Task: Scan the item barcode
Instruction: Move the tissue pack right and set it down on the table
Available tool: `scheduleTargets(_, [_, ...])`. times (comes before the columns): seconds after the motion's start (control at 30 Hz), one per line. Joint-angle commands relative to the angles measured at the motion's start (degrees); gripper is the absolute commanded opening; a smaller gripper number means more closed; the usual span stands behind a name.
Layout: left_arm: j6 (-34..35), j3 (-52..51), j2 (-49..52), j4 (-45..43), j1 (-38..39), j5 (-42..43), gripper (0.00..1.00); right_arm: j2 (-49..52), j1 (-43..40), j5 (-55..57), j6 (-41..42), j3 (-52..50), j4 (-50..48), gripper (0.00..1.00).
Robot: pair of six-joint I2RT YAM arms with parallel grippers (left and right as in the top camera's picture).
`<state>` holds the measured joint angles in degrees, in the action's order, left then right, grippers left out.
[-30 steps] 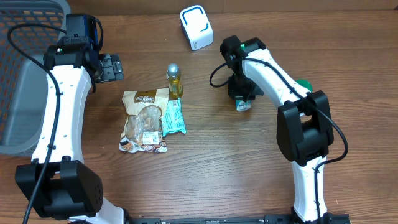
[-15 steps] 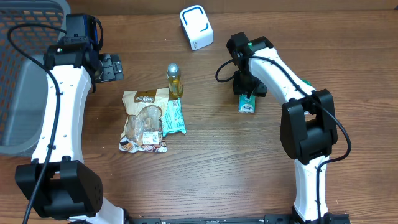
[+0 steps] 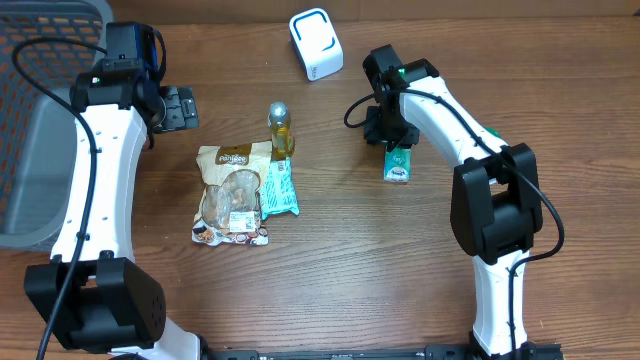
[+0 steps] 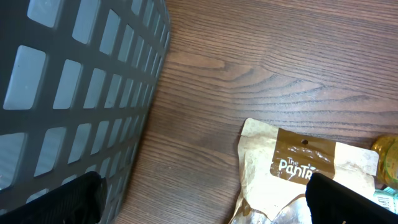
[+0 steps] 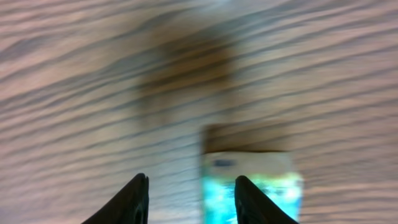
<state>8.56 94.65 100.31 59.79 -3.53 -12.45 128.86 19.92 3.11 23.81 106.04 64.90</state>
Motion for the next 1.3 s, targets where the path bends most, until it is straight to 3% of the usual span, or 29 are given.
scheduleTargets(0.0, [-0.85,1.22,-0.68,-0.09,-0.55,0.07,1.00,-1.07,0.04,-8.44,-2.89,-0.09,-0.46,0.31])
scheduleTargets(0.07, [-0.85,1.22,-0.68,-0.09,-0.55,0.07,1.00,-1.03,0.11,-8.41,-2.86,-0.31,-0.31,0.19])
scheduleTargets(0.17, [-0.85,1.22,-0.68,-0.09,-0.55,0.07,0.99,-1.03,0.26,-8.39,-2.82,-1.66,-0.35,0.12])
scheduleTargets(0.33, [-0.85,1.22,-0.68,-0.09,-0.55,0.07,1.00,-1.01,0.31,-7.67,-2.84,-6.54,-0.39,0.12])
scheduleTargets(0.47, [-0.85,1.22,-0.68,-0.09,-0.55,0.07,1.00,-1.01,-0.26,0.04,-2.43,-9.35,0.55,0.12])
scheduleTargets(0.73, [-0.85,1.22,-0.68,-0.09,-0.55,0.07,1.00,-1.01,-4.39,7.48,-1.14,-9.33,5.68,0.13])
scheduleTargets(1.0, [-0.85,1.22,-0.68,-0.09,-0.55,0.07,1.00,-1.01,-9.09,5.81,-1.16,-9.33,5.70,0.14])
scheduleTargets(1.27, [-0.85,1.22,-0.68,-0.09,-0.55,0.07,1.00,-1.01,-8.39,3.13,-1.16,-9.33,5.20,0.18])
